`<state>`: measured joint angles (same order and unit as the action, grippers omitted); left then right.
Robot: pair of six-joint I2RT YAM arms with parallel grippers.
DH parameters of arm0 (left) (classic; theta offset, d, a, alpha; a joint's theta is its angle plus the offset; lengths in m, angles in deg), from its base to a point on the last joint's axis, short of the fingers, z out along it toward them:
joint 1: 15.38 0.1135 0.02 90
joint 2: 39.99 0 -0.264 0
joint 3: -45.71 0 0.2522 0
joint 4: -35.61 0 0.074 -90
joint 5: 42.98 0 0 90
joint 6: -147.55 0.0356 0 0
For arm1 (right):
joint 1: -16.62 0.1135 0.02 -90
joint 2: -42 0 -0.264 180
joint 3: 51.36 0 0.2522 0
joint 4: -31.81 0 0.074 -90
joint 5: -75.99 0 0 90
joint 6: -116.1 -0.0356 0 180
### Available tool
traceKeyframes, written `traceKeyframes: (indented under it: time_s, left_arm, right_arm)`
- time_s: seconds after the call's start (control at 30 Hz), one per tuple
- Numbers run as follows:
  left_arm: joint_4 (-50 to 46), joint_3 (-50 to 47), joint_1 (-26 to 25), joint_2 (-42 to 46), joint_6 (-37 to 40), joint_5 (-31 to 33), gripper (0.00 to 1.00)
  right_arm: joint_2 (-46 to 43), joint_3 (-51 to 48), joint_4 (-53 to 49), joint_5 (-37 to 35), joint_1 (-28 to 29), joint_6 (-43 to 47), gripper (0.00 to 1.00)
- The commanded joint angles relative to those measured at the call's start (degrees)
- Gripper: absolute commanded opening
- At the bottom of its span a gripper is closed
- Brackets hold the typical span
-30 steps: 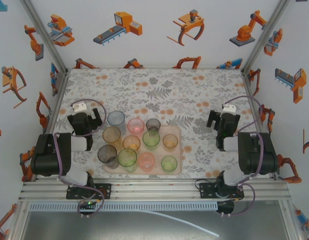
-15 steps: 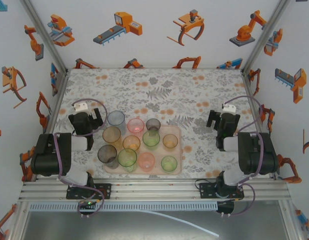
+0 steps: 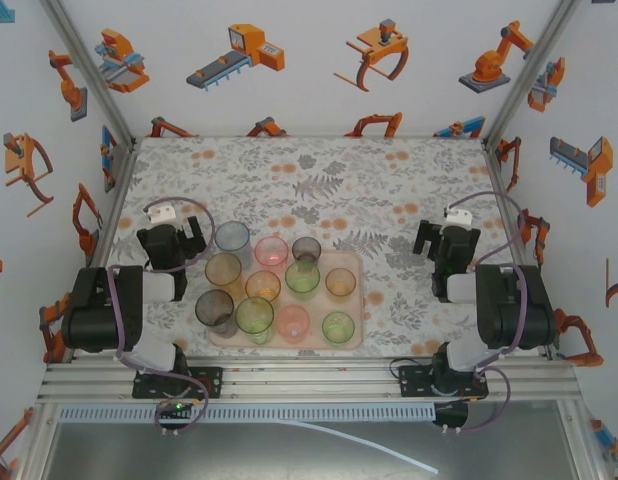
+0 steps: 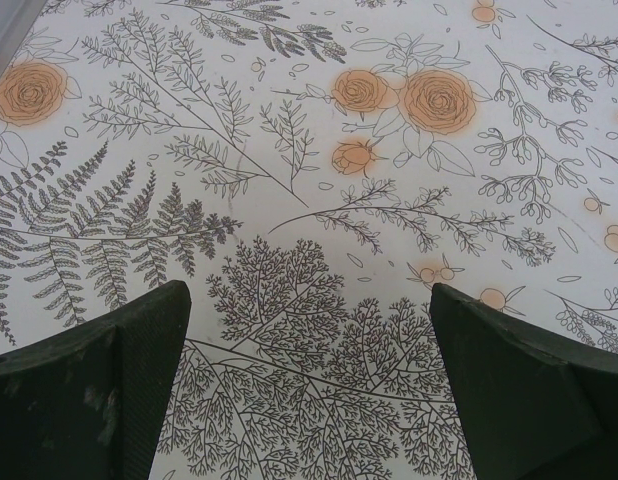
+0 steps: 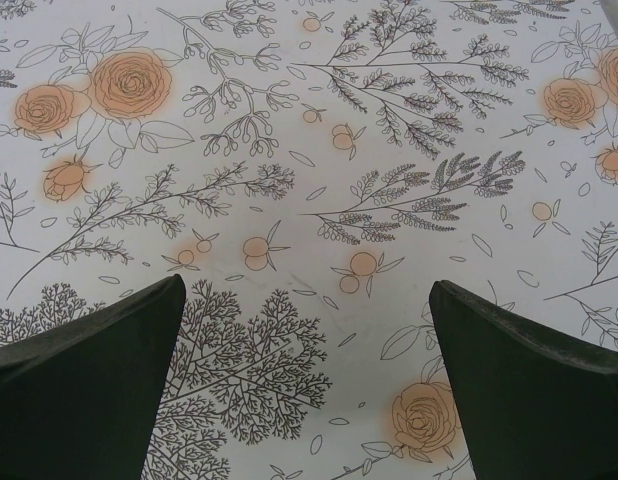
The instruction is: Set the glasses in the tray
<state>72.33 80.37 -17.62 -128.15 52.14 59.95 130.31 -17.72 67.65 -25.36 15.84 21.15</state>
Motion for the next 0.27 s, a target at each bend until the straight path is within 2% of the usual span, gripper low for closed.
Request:
traceKeyframes:
  time_s: [0.0,0.23]
  left_arm:
    - [-0.13,1.16,-0.22,-0.12,1.00,0.62,0.97]
    - [-0.12,1.15,-0.22,-0.17,0.99,0.65,0.97]
  right_arm:
    - [0.06,1.04,2.60,0.02,-0.15,-0.85,0.99]
    - [0.10,1.31,1.99,1.26,-0.17,-0.29,0.99]
